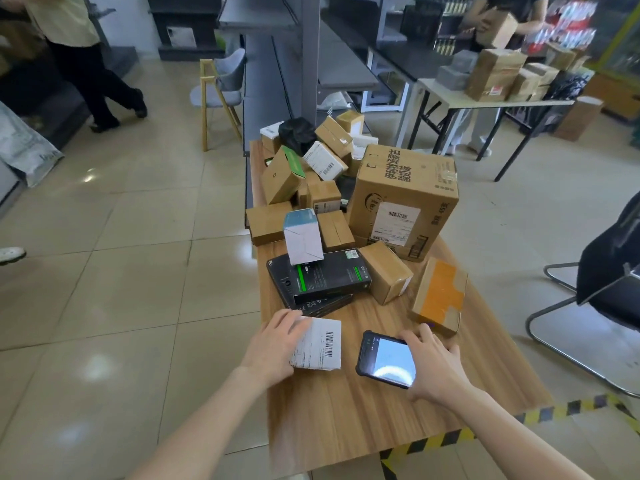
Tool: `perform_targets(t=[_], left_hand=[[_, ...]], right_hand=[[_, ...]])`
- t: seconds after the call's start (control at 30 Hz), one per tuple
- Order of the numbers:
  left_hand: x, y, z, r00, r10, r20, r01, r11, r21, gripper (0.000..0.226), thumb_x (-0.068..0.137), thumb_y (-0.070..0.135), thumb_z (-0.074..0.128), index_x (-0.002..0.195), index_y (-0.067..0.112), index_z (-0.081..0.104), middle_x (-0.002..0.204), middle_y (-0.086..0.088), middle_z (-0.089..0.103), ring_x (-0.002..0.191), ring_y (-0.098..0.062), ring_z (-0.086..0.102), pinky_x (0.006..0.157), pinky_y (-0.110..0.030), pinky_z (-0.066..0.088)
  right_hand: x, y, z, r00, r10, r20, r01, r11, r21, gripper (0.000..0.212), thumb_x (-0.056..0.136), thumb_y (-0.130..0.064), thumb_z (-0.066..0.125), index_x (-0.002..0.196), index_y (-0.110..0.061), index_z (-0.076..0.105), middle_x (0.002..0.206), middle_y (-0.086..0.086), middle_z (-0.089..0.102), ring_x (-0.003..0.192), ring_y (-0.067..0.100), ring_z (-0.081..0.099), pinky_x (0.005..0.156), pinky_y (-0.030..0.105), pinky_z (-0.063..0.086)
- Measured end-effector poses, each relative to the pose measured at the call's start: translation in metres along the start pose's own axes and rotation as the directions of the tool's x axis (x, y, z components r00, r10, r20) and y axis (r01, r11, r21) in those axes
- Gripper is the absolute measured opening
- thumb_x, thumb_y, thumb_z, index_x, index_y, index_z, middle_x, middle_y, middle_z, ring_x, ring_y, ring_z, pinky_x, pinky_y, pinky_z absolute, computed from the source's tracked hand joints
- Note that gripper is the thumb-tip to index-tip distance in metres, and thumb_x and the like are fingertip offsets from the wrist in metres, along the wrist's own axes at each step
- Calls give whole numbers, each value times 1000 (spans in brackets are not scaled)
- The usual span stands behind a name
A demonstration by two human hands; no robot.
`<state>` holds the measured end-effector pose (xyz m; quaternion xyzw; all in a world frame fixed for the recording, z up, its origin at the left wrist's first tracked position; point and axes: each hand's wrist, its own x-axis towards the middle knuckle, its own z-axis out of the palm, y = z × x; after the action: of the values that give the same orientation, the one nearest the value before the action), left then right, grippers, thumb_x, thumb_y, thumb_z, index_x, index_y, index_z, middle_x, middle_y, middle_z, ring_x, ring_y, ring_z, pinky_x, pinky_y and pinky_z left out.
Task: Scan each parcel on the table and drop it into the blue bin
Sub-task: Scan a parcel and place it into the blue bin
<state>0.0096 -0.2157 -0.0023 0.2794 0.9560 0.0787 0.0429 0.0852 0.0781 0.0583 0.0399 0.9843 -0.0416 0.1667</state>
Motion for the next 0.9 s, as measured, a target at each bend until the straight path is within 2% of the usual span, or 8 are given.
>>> perform_targets(t=[0.07,0.17,0.3,0.4,0.47,0.6,0.77,0.9], left_hand=[[-12,-4,-1,999,-41,-4,41,999,-24,86,70,32,69,146,28,28,148,6,25,139,-16,19,106,-31,36],[-44,-10,-2,981,-192,-33,189,979,-74,86,67,48,64,144,33,28,145,8,25,131,-16,28,104,-29,33],[-110,-18,-4,892,-443,-85,420,885,-199,78,65,61,56,135,33,37,135,8,32,123,-16,34,97,-27,38],[-180,-11,3,740,-660,-130,603,736,-307,74,65,59,56,132,30,44,128,5,40,118,-18,39,92,-25,40],[-221,-4,10,655,-749,-104,684,645,-340,71,67,58,59,131,32,42,128,7,39,117,-15,36,93,-22,36],[-320,26,22,409,-910,-63,850,405,-338,72,71,57,63,134,28,45,128,4,44,115,-17,37,97,-25,34],[-424,74,34,129,-992,-8,908,122,-401,76,67,59,56,135,27,44,129,7,39,118,-16,29,100,-30,36],[-489,107,40,-91,-996,14,881,-87,-465,72,73,50,67,135,24,44,129,5,36,120,-17,28,104,-30,35]], right_hand=[[0,-6,4,1000,-1,17,0,998,70,98,57,-44,83,138,-31,28,129,-5,33,118,15,41,104,47,35],[6,-22,8,999,-23,30,17,987,162,98,51,-45,81,133,-33,29,112,-10,28,105,9,40,100,45,38],[20,-59,17,992,-107,67,86,962,260,102,46,-48,82,133,-36,29,107,-12,24,98,6,33,97,41,40],[20,-101,28,964,-241,109,204,940,274,101,46,-49,81,132,-35,31,110,-13,27,98,6,35,93,39,43],[13,-125,38,945,-308,111,262,914,310,99,47,-49,79,132,-35,31,109,-14,25,98,6,37,93,40,45],[-28,-180,67,840,-499,213,410,841,354,94,46,-43,77,129,-35,33,111,-13,28,97,7,43,90,38,49],[-80,-233,102,680,-638,361,559,770,308,94,51,-36,75,134,-35,33,112,-11,29,96,8,44,85,33,40],[-110,-272,120,589,-691,419,642,715,277,92,50,-32,72,134,-38,34,111,-13,29,93,9,47,90,35,41]])
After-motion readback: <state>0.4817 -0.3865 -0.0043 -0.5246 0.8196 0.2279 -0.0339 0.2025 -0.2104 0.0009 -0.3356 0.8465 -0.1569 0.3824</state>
